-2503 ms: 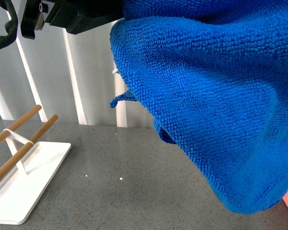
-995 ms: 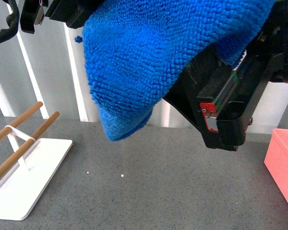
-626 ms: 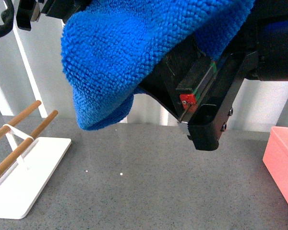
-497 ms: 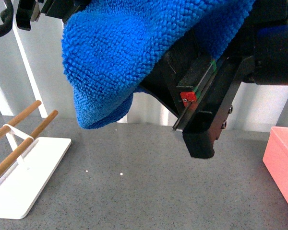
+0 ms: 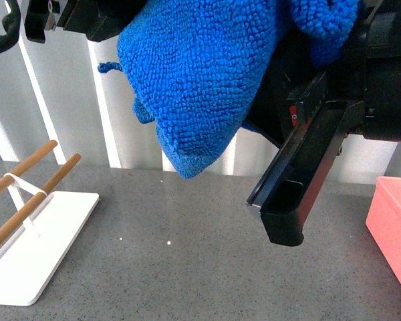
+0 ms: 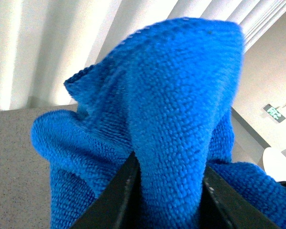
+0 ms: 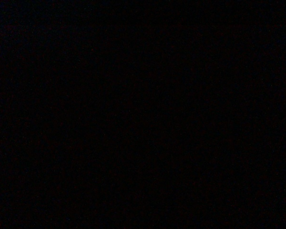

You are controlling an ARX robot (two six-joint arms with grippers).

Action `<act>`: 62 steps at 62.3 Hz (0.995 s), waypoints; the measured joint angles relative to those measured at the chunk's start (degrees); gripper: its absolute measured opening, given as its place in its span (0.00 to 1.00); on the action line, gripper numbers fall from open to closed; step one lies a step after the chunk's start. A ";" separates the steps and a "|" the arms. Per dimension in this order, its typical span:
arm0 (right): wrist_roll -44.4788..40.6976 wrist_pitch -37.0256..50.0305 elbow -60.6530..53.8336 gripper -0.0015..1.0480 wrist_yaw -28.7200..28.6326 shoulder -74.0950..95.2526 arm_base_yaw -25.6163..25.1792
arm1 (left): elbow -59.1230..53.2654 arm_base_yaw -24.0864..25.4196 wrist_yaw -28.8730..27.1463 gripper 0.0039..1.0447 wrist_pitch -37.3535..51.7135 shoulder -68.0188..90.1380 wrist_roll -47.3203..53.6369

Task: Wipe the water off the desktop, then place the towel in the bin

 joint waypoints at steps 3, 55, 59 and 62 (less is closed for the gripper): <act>-0.02 0.35 -0.07 0.06 0.00 -0.11 -0.07 | 0.00 0.00 0.00 0.36 0.00 0.00 0.00; -0.52 1.75 -3.91 0.06 5.51 -1.18 -4.20 | -0.02 0.00 0.07 0.94 0.00 0.02 0.17; -0.48 2.03 -4.07 0.06 5.49 -1.18 -4.55 | -0.02 0.00 0.20 0.94 0.00 0.02 0.17; -0.48 2.14 -4.17 0.06 5.40 -1.22 -4.76 | -0.02 0.00 0.20 0.94 0.00 0.02 0.17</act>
